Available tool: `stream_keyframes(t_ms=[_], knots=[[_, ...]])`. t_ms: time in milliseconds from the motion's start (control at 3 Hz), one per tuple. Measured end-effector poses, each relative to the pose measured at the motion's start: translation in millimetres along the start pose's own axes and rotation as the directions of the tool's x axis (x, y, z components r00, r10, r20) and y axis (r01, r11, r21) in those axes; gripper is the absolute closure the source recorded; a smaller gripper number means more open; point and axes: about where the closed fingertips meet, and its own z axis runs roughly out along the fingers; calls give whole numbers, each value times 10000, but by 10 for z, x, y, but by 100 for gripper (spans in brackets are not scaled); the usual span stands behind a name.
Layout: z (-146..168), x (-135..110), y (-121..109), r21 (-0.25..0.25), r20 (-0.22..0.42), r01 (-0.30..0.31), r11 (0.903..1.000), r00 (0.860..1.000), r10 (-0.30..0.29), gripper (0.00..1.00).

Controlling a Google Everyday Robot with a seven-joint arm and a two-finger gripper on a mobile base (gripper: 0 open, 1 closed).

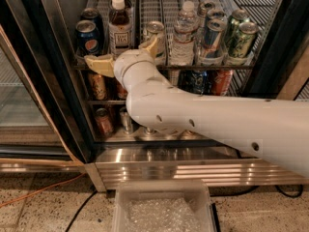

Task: Pick blue plastic bottle from top shelf of fridge

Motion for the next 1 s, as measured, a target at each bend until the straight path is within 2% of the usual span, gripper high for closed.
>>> stream_keyframes(t_ms=[333, 1000], knots=[[87, 5, -12, 82, 119, 86, 9999, 9999, -87, 13], [94, -8, -9, 146, 265, 148, 9998, 9995, -152, 25]])
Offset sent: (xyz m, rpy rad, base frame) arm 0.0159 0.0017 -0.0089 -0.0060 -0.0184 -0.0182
